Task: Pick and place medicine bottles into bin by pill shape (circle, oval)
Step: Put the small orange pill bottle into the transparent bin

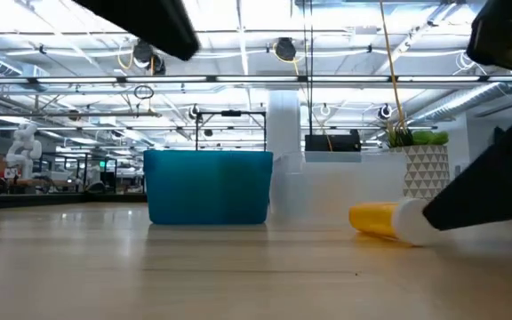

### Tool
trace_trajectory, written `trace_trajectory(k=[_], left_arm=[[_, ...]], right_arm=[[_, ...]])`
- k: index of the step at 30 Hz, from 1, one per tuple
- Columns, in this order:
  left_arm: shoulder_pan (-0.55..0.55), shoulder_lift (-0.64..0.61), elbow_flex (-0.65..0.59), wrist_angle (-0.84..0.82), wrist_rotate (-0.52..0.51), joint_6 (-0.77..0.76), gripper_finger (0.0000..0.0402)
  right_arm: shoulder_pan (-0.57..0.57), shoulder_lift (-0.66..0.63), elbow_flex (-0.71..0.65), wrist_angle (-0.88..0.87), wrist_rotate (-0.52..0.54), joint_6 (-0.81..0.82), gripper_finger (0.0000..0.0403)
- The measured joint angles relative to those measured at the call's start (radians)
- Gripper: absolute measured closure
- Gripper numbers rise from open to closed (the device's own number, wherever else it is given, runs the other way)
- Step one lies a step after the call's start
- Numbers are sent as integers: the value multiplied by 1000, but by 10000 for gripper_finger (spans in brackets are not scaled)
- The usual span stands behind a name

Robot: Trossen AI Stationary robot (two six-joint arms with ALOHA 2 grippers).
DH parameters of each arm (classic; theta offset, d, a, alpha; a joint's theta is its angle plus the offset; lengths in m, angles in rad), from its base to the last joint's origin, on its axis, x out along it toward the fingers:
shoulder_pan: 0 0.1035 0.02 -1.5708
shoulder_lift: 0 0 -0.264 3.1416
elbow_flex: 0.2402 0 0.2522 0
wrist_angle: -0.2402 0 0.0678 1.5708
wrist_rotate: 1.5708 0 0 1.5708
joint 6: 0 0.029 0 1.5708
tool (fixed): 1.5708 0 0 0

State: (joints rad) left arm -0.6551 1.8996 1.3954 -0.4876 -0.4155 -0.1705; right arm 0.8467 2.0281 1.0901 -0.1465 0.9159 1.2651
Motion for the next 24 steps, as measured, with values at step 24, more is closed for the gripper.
trace_trajectory(k=[24], left_arm=[[-101,-330,-532,335,-58,-235,357]], right_arm=[[-54,-1,-4,-119,-50,54,180]])
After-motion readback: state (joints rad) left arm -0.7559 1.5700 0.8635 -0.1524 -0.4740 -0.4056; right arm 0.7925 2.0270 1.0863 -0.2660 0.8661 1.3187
